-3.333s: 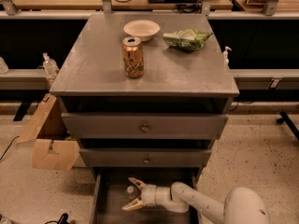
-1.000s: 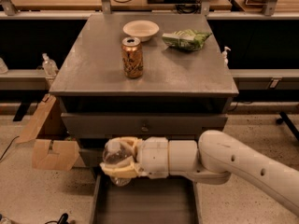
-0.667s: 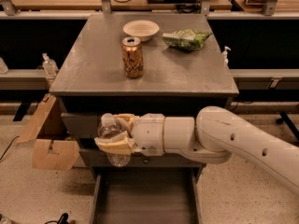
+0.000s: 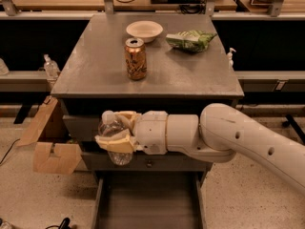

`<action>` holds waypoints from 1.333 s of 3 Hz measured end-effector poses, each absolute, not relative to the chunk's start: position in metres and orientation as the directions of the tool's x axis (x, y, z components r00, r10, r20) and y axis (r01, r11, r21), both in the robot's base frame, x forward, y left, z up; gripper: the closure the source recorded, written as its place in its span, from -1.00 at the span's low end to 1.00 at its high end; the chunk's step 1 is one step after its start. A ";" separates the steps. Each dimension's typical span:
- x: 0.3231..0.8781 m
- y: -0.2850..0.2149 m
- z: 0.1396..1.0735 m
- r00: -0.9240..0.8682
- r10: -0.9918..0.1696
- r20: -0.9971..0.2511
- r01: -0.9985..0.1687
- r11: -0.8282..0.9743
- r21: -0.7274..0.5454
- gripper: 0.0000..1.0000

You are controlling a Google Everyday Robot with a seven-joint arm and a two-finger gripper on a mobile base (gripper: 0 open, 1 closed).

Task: Pick water bottle from bottom drawer and place on counter

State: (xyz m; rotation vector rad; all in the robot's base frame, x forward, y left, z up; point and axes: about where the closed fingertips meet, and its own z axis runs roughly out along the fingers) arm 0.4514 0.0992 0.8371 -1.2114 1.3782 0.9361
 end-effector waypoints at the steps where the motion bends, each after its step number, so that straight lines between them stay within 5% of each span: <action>1: 0.469 0.096 0.868 0.035 -0.165 -0.986 -0.966 0.249 -0.076 1.00; 2: 0.540 0.090 0.963 0.005 -0.175 -0.984 -0.874 0.478 -0.089 1.00; 4: 0.628 0.093 1.044 -0.030 -0.102 -0.994 -0.759 0.650 -0.044 1.00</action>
Offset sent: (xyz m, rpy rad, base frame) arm 0.1489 -0.0132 0.1876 0.0367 0.1745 -0.5371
